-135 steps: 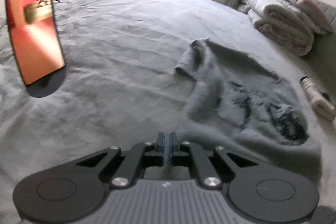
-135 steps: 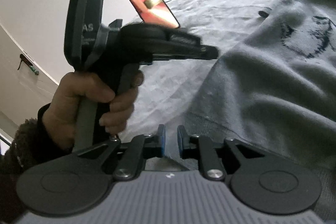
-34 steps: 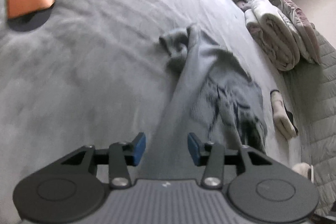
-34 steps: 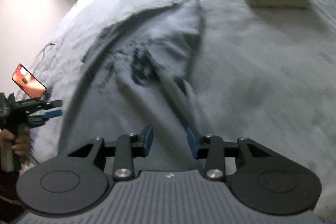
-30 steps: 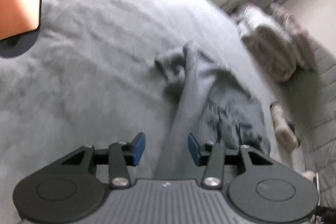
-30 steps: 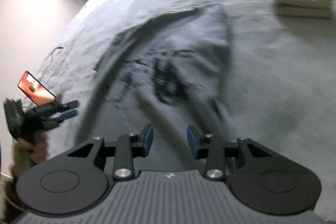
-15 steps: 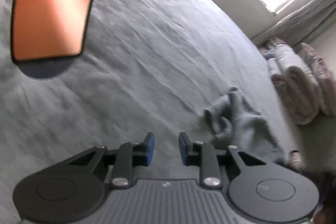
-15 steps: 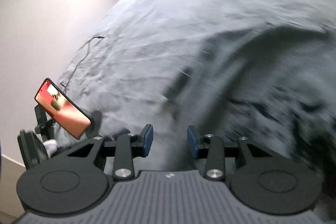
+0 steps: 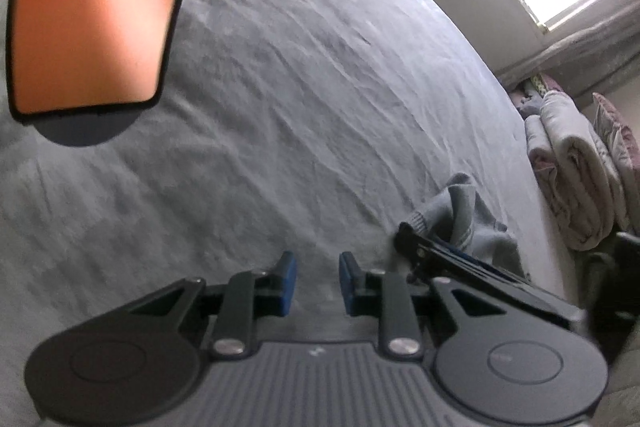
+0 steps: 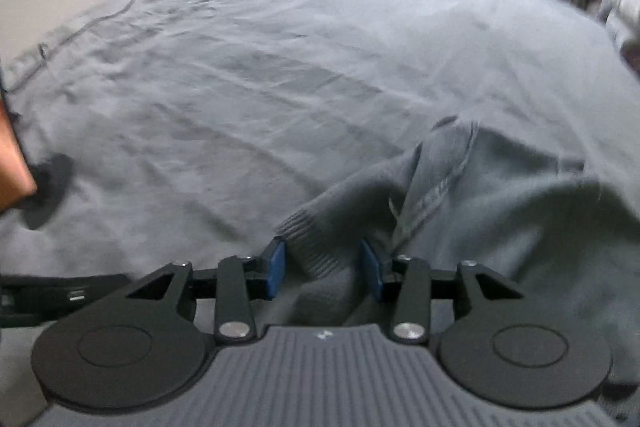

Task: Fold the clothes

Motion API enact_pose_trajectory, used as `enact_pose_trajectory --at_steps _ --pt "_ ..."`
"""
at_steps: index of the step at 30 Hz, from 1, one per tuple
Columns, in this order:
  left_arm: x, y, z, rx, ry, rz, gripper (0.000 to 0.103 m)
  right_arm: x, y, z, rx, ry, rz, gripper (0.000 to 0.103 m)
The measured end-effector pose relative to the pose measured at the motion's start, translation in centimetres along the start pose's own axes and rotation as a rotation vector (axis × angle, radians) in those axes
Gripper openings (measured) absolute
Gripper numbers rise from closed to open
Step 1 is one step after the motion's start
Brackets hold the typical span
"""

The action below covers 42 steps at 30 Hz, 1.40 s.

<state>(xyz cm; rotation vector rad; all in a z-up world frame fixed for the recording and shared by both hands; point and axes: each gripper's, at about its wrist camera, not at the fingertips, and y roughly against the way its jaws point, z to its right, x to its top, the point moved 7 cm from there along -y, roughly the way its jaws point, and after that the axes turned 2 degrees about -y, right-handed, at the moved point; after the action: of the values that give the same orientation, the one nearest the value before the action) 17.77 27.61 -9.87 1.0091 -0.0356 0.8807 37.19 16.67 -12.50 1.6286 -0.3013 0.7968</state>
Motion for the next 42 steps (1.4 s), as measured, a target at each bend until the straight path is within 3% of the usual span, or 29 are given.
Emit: enact_pose_trajectory --at_steps 1,2,3,10,13,18,23,30,42 --pt "0.0 -0.1 0.1 -0.004 0.002 -0.001 0.024 0.2 -0.4 0.3 -0.019 -0.006 0.010 0.029" --pt "-0.1 -0.2 0.2 -0.010 0.000 0.000 0.024 0.6 -0.7 0.7 -0.034 -0.030 0.018 0.012" --pt "-0.2 -0.3 0.4 -0.026 -0.004 -0.002 0.024 0.9 -0.8 1.1 -0.029 -0.065 0.023 0.006" --pt "-1.6 -1.6 2.2 -0.151 -0.042 -0.092 0.024 4.8 0.8 4.3 0.153 -0.343 0.050 0.006" --pt "-2.2 -2.2 3.2 -0.162 -0.075 -0.115 0.027 7.1 2.7 4.4 0.230 -0.372 0.084 0.006" --pt "-2.1 -2.3 3.9 -0.180 -0.072 -0.093 0.042 10.7 5.0 3.8 0.305 -0.364 0.129 0.006" --pt "-1.2 -1.6 3.9 -0.215 -0.053 -0.037 0.043 12.6 4.9 3.1 0.343 -0.374 0.147 0.006" --pt "-0.3 -0.5 4.1 -0.262 -0.037 0.030 0.045 13.1 1.7 2.3 0.347 -0.393 0.090 0.006" --pt "-0.7 -1.7 3.3 -0.128 -0.051 -0.030 0.045 11.0 -4.6 -0.4 0.293 -0.385 -0.048 0.009"
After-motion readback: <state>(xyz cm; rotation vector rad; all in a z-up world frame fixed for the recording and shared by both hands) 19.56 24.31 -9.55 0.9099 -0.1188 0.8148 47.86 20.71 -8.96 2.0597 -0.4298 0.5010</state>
